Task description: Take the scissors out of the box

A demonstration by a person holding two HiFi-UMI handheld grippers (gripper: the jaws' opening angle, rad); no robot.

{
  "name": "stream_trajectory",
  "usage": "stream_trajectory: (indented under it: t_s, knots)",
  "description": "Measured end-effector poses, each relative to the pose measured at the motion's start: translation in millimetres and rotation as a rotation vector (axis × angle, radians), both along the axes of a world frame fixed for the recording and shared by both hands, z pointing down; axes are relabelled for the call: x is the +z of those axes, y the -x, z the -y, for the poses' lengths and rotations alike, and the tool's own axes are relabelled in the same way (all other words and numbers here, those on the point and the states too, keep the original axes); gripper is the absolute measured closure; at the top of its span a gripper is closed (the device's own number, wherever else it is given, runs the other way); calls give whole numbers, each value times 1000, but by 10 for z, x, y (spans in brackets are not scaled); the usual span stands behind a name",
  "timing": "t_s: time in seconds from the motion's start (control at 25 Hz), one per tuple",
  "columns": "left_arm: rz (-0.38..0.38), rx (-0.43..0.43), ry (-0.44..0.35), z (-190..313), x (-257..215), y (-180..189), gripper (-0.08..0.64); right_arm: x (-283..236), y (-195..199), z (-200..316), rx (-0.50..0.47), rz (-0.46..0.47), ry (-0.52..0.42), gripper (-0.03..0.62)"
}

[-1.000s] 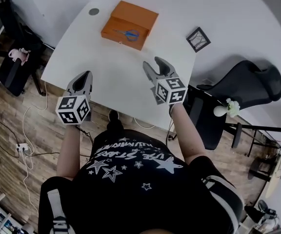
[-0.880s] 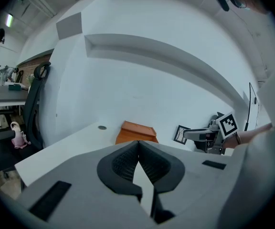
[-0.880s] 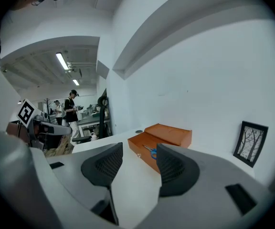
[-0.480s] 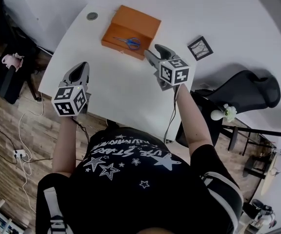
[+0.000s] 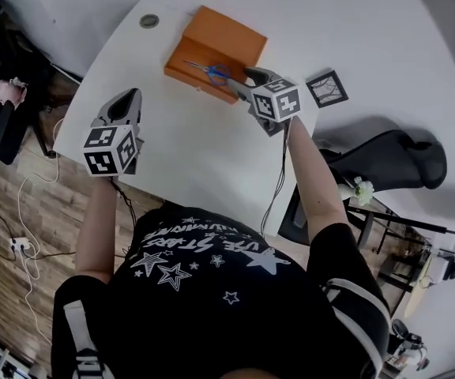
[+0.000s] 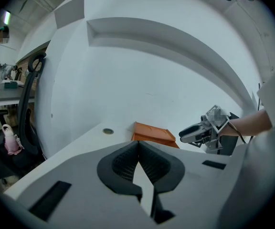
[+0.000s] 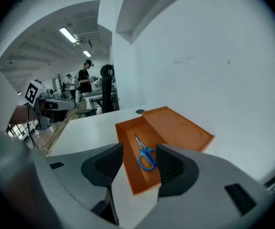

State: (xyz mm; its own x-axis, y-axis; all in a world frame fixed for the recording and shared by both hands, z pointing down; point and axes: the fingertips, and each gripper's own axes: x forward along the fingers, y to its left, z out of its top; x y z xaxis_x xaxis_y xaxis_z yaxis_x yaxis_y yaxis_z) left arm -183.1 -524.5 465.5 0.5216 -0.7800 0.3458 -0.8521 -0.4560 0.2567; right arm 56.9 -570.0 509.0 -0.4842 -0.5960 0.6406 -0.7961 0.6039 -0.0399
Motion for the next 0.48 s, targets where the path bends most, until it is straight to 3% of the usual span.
stream_trajectory:
  t_s: [0.16,0.48]
  knots:
    - [-14,-3,24,82,103,29,541,270,32,115,-91,-146,44,357]
    - [-35,-36,51,214,286,137,541,633,156,336,-277,-335,115,359]
